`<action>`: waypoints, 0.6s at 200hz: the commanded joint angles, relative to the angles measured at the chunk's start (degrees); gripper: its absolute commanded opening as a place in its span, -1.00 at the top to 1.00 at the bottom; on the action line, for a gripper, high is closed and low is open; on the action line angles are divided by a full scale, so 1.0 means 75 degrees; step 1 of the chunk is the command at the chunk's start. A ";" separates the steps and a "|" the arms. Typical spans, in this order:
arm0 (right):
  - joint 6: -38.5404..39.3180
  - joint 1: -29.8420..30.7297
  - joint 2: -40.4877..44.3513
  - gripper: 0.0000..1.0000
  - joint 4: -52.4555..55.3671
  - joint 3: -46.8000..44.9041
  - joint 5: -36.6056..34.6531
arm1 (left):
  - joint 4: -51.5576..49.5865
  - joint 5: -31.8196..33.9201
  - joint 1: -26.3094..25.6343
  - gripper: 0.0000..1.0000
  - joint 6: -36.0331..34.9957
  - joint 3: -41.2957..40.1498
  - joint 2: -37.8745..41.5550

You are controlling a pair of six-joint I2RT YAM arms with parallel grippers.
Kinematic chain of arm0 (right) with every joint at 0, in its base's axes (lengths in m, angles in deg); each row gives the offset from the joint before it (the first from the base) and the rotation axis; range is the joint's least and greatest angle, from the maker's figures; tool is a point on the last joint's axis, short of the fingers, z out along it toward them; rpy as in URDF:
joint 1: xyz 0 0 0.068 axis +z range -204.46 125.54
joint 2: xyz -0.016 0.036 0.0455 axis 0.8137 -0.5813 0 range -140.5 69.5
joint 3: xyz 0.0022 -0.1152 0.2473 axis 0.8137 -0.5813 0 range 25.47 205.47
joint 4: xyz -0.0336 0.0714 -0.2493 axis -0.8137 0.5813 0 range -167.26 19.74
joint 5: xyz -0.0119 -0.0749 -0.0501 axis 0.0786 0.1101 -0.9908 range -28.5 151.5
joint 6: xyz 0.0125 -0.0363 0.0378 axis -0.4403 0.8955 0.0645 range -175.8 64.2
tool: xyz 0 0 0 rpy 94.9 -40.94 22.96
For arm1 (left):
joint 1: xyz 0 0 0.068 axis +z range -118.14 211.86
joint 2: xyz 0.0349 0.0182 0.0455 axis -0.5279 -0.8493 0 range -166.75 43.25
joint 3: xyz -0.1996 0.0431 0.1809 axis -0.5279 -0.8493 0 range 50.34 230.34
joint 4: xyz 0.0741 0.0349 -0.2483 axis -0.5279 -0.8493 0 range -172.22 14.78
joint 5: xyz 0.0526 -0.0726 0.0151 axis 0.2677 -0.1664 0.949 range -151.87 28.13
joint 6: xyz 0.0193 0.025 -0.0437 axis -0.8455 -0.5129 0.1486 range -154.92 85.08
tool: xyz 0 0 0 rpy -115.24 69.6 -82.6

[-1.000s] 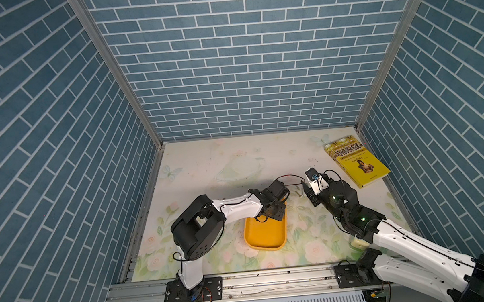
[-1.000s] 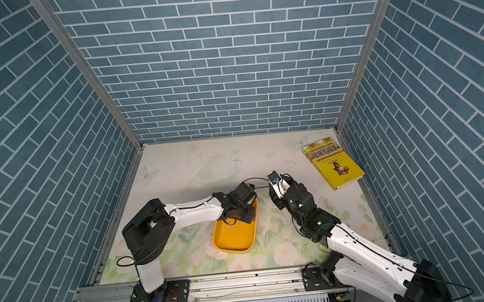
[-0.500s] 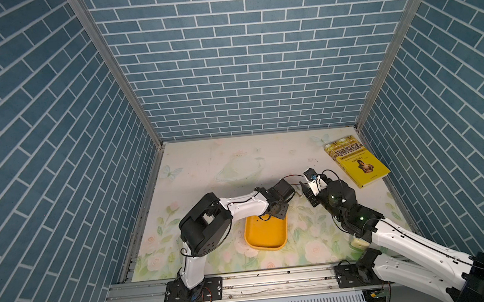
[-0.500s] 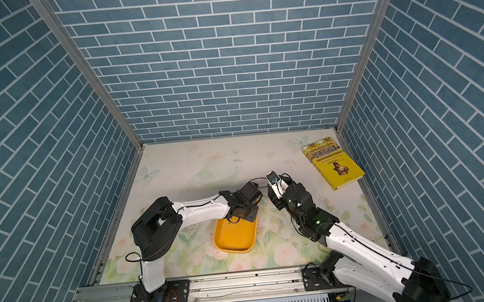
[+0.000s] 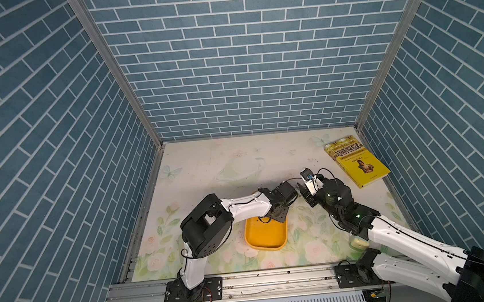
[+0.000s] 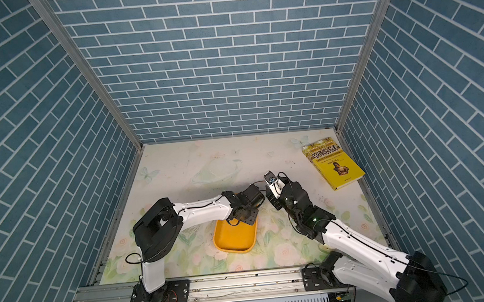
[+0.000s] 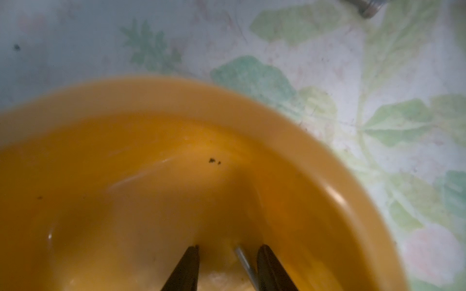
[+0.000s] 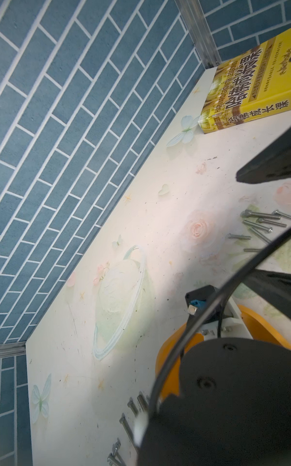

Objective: Take out the screws from the storage box
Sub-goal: Pick up the screw from the storage box.

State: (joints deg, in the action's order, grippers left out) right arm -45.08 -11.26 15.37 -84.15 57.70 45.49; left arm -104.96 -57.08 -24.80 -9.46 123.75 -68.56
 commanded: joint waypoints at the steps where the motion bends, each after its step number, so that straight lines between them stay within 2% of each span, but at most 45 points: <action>1: -0.0153 -0.0030 0.0021 -0.18 -0.0065 0.0227 0.0151 | -0.0839 -0.0515 -0.0144 0.13 0.0145 -0.0234 -0.0015; 33: -0.0164 -0.0043 0.0088 -0.19 -0.0106 0.0174 0.0237 | -0.0720 -0.0717 -0.0150 0.14 0.0195 -0.0406 -0.0057; 56: -0.0177 -0.0044 0.0093 -0.20 -0.0120 0.0156 0.0269 | -0.0609 -0.0693 -0.0146 0.25 0.0214 -0.0408 -0.0332; 120: -0.0185 -0.0048 0.0149 -0.25 -0.0119 0.0139 0.0259 | -0.0627 -0.0686 -0.0134 0.79 0.0156 -0.0349 -0.0945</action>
State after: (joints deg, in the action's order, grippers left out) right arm -45.08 -11.39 15.46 -84.17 57.70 47.37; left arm -105.57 -60.27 -25.44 -8.06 124.27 -69.23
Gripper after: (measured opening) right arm 0.619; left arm 0.139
